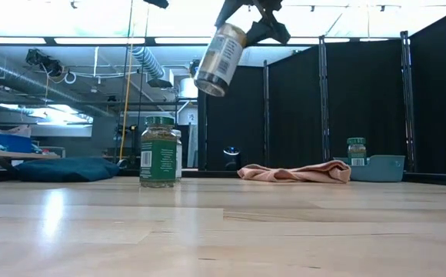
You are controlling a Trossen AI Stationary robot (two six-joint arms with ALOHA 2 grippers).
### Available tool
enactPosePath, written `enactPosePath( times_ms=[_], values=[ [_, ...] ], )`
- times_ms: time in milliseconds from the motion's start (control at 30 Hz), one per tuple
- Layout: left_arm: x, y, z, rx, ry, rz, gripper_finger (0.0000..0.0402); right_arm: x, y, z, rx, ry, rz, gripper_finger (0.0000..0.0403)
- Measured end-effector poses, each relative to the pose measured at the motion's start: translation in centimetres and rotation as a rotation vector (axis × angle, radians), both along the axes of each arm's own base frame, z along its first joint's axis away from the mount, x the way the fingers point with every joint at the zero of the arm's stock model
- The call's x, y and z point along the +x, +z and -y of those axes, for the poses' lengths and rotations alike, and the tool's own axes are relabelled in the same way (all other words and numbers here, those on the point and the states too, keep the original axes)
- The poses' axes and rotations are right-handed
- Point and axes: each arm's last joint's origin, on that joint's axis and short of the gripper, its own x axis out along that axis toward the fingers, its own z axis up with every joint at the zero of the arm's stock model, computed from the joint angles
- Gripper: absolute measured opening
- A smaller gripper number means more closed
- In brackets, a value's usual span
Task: Sort spices by type
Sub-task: Put the brown seasoning bottle into the green transparent bin
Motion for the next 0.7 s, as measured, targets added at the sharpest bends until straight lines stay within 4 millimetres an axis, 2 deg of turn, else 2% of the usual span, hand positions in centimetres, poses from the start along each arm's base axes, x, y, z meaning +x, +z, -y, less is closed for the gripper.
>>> enactPosePath(
  times_ms=[300,533,700],
  values=[
    [2.0,-4.6,-0.5,-0.082,-0.106,0.061,0.0314,0.1,1.7,-1.0,-0.025,0.047,0.048,0.0281],
    [2.4,-4.2,-0.5,-0.069,-0.177,0.121,0.0314,0.1,1.7,-1.1,-0.021,0.053,0.049,0.0281],
    [2.7,-4.8,-2.2,-0.098,-0.183,0.105,0.0314,0.1,1.7,-1.5,-0.018,0.063,0.053,0.0282]
  ],
)
